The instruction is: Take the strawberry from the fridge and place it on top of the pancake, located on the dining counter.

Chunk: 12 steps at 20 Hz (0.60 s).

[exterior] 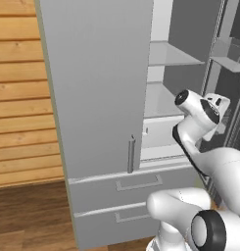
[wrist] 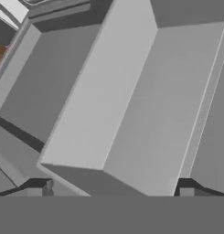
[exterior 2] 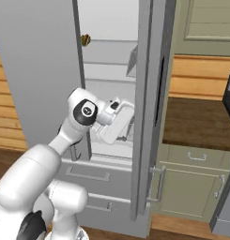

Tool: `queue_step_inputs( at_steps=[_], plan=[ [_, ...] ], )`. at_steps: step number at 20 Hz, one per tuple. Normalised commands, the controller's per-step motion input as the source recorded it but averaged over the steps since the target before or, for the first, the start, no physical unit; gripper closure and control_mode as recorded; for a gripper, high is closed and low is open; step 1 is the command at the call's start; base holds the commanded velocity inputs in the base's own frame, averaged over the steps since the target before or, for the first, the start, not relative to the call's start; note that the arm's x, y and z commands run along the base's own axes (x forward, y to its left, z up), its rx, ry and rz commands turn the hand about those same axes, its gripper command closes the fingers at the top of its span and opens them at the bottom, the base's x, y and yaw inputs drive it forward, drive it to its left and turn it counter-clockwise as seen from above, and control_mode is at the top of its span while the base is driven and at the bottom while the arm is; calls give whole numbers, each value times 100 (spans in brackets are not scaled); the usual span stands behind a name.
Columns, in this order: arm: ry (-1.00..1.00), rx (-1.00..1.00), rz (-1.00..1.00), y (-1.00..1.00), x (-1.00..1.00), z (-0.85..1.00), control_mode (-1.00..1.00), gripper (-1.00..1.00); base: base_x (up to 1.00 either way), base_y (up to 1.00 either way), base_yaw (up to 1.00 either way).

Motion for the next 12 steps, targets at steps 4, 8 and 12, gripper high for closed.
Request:
queue_step_inputs(
  at_steps=[4,8,12],
  plan=[
    [-5,5,0,-66,0,21,-100,-100,0,0,0],
    [-4,1,0,-8,-10,4,-100,-100,0,0,0],
    [-5,0,0,33,-8,8,-100,-100,0,0,0]
  ],
)
